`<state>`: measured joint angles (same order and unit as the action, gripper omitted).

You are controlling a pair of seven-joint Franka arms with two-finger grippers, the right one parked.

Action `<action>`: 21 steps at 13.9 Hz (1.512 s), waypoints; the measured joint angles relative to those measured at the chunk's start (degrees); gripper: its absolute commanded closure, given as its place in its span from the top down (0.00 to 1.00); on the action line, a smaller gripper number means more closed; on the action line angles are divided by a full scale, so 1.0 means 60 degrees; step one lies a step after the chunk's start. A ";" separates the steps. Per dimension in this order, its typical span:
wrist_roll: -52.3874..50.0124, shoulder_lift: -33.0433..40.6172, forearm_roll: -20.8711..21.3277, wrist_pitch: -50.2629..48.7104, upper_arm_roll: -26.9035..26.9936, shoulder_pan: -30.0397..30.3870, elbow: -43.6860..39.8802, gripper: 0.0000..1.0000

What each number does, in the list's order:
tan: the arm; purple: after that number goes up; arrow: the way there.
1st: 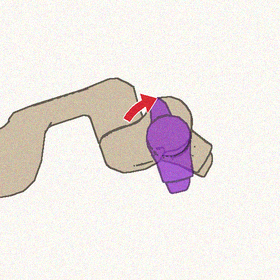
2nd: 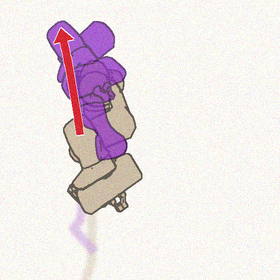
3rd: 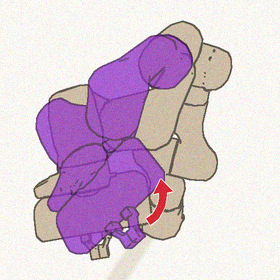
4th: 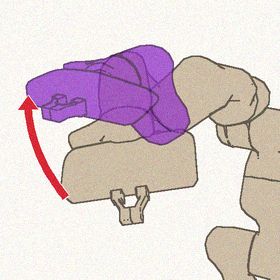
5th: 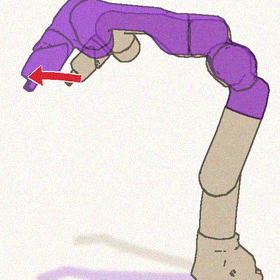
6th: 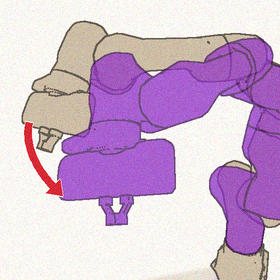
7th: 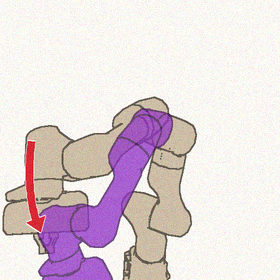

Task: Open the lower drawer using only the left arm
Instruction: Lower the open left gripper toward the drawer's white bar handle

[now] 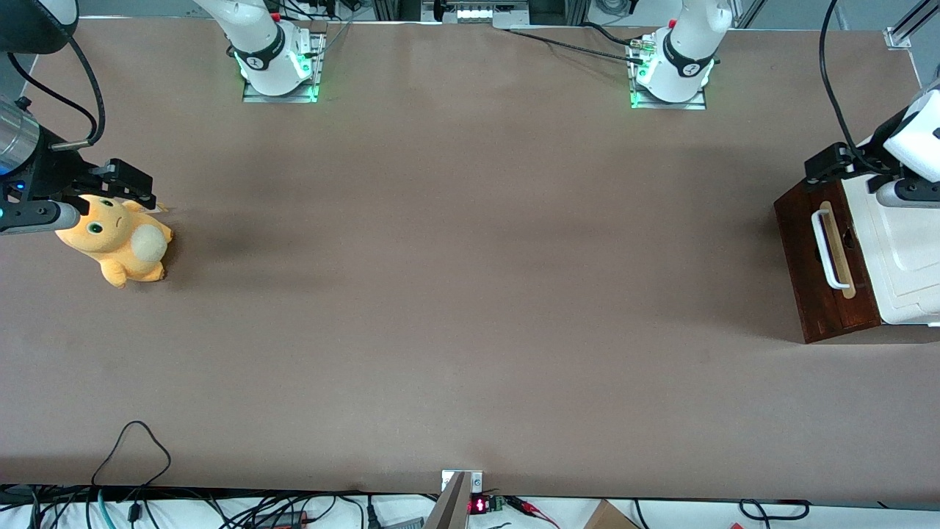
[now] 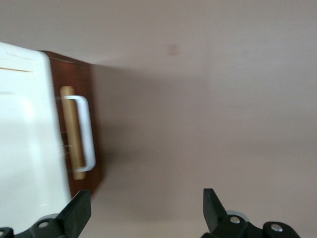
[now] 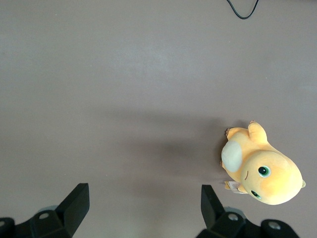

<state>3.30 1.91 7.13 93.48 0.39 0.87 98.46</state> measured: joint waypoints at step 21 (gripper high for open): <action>-0.9713 -0.4189 1.1471 -0.1416 -0.2682 -0.0388 0.4473 0.95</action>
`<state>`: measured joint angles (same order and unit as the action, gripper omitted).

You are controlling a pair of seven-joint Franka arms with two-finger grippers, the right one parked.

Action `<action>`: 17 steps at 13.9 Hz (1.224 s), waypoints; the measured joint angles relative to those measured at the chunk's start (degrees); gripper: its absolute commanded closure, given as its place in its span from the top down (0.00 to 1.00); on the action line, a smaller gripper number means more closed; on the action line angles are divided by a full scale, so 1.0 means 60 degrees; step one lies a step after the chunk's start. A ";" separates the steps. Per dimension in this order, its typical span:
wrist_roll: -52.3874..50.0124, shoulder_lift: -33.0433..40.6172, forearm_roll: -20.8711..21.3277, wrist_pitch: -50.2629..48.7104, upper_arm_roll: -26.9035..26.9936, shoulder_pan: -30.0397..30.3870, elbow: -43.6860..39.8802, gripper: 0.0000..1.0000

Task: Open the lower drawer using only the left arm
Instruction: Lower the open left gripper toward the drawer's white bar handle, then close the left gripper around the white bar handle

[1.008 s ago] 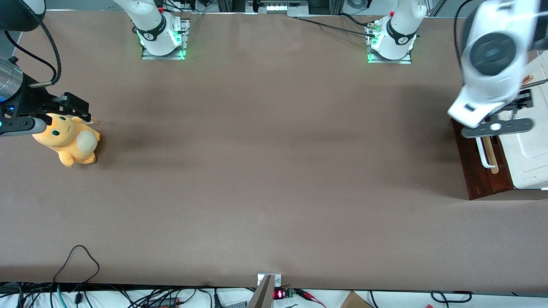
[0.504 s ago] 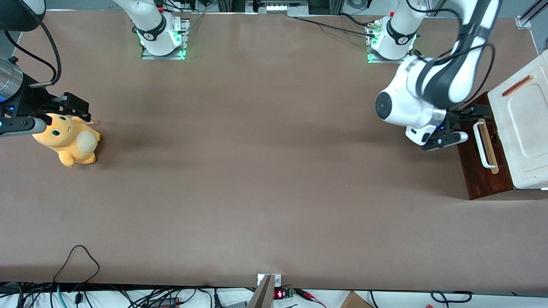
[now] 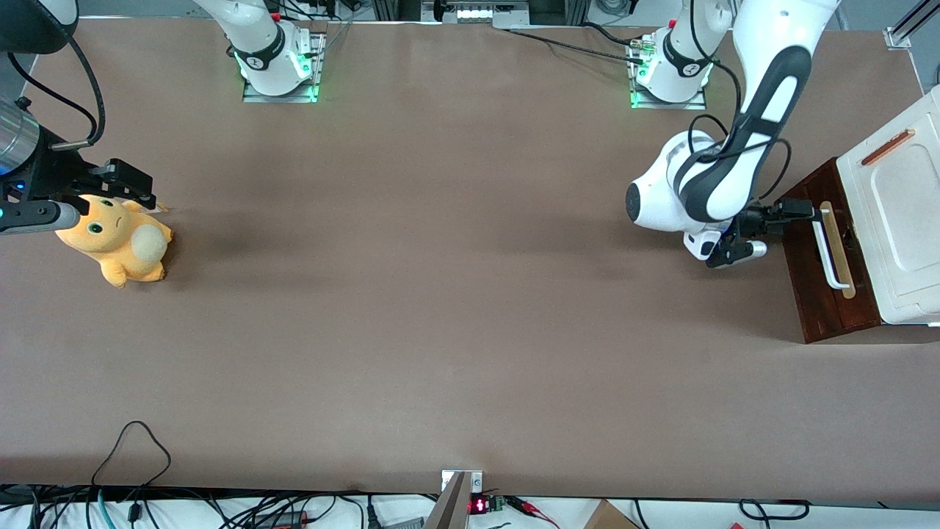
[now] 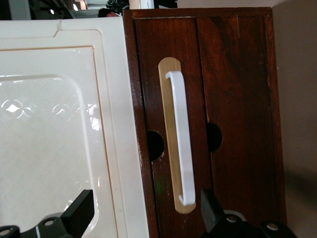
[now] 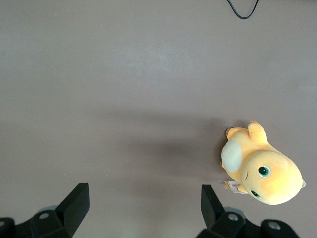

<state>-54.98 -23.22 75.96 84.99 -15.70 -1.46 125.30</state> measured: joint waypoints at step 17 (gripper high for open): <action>-0.0366 -0.1368 0.1252 -0.0046 0.0676 0.0721 -0.0320 0.50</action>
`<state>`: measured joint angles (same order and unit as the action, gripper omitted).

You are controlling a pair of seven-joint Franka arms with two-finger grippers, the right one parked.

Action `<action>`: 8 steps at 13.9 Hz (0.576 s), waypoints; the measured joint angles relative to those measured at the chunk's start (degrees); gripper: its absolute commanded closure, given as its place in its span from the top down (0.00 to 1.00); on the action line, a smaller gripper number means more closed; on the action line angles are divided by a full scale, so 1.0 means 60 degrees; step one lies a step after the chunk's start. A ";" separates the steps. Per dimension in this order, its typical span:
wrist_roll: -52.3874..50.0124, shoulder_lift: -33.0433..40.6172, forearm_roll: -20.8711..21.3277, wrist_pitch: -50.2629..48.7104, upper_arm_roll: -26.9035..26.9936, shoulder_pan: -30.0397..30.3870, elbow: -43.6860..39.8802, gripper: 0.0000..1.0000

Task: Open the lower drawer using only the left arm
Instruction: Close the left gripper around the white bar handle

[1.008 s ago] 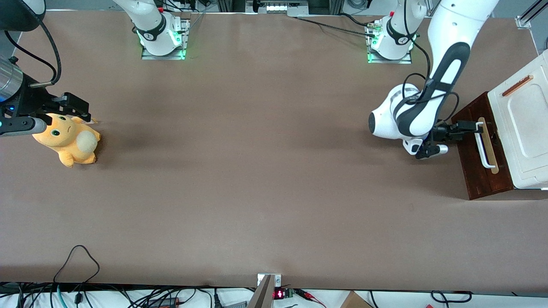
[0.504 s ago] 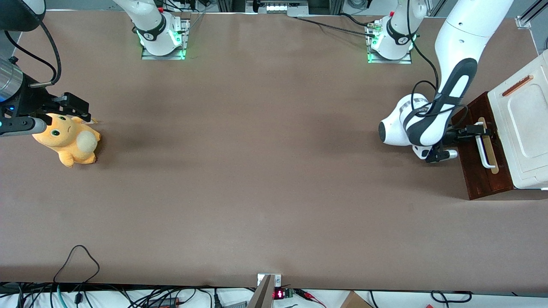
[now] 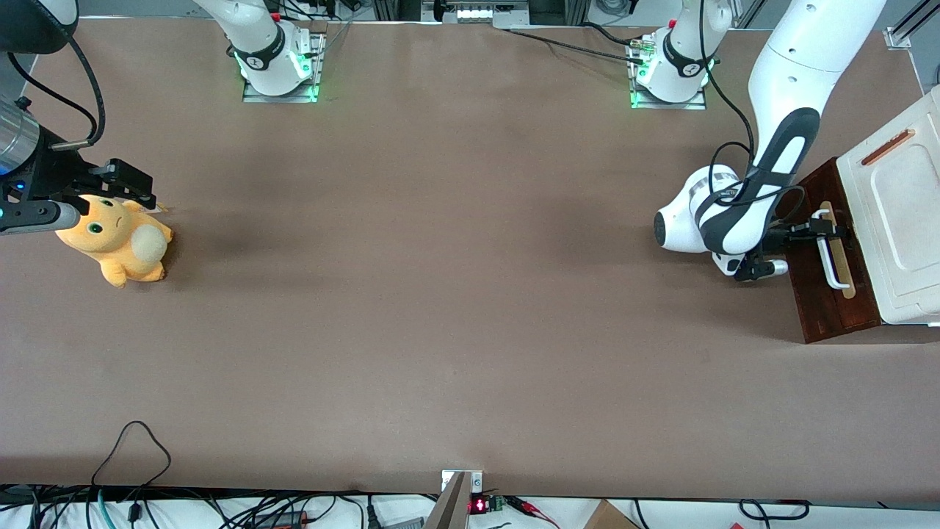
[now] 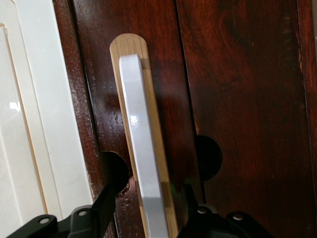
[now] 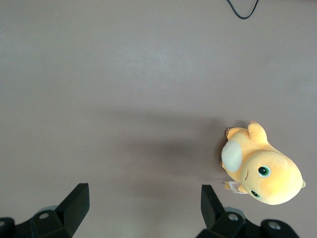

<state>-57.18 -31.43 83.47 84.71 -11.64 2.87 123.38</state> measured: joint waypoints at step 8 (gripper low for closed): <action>-0.0002 -0.0167 0.0324 0.0054 0.0025 0.0000 -0.0205 0.42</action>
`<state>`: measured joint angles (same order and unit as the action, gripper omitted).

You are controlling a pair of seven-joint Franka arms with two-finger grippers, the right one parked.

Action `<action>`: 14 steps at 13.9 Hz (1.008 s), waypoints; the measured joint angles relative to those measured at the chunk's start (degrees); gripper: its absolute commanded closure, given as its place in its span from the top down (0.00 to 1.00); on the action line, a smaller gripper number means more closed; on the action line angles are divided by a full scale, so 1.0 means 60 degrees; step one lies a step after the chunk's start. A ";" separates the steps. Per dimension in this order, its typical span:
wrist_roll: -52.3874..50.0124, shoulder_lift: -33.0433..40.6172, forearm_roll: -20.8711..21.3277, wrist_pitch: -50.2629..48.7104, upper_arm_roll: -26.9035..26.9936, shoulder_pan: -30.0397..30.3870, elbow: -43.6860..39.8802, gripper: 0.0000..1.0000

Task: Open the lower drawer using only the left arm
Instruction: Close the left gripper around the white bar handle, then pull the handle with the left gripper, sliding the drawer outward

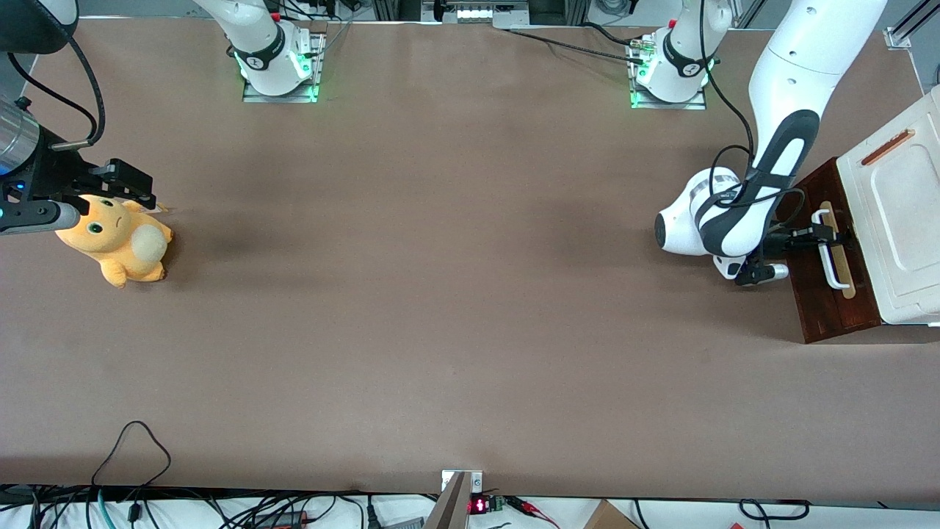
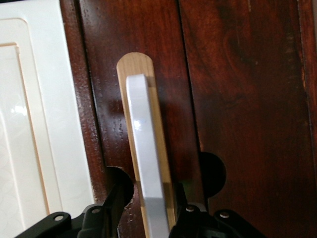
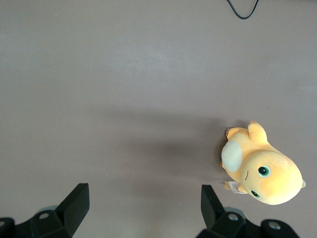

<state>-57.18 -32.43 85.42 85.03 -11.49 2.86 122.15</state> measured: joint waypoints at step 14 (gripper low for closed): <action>-0.0209 -0.0162 0.0011 0.0030 0.0075 -0.0006 -0.0207 0.01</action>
<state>-58.44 -33.41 85.48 85.22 -11.04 2.83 120.91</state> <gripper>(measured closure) 0.811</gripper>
